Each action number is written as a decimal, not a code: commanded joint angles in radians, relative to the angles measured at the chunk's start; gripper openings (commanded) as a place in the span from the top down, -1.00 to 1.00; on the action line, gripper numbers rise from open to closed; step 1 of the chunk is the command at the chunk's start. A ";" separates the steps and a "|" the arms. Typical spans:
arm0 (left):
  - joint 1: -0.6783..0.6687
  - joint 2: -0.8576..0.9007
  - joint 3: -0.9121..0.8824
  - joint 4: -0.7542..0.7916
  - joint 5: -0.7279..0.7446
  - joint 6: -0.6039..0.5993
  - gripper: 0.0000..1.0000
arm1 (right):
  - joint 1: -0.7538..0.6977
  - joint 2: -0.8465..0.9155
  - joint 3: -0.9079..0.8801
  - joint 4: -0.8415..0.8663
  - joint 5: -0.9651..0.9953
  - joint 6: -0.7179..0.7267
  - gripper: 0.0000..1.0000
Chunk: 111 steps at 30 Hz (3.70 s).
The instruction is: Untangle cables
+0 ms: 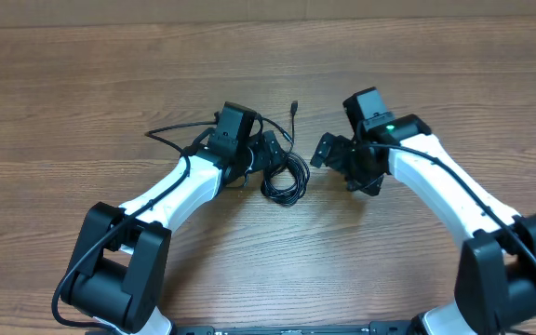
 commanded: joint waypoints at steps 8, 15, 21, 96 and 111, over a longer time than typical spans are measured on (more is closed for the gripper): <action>0.000 -0.022 -0.001 0.034 -0.078 0.057 -0.81 | 0.082 0.088 -0.013 0.095 -0.028 0.050 -0.89; 0.000 -0.019 -0.001 0.103 -0.070 0.057 -0.72 | 0.085 0.088 -0.045 0.166 -0.038 0.109 -0.56; 0.000 0.040 -0.001 0.105 -0.038 0.056 -0.64 | 0.085 0.088 -0.064 0.200 -0.038 0.109 0.01; 0.248 0.036 0.180 -0.522 0.240 0.775 0.06 | 0.051 0.088 -0.099 0.528 -0.120 0.158 0.31; 0.225 0.037 0.071 -0.363 0.245 0.738 0.13 | 0.051 0.088 -0.099 0.572 -0.173 0.166 0.28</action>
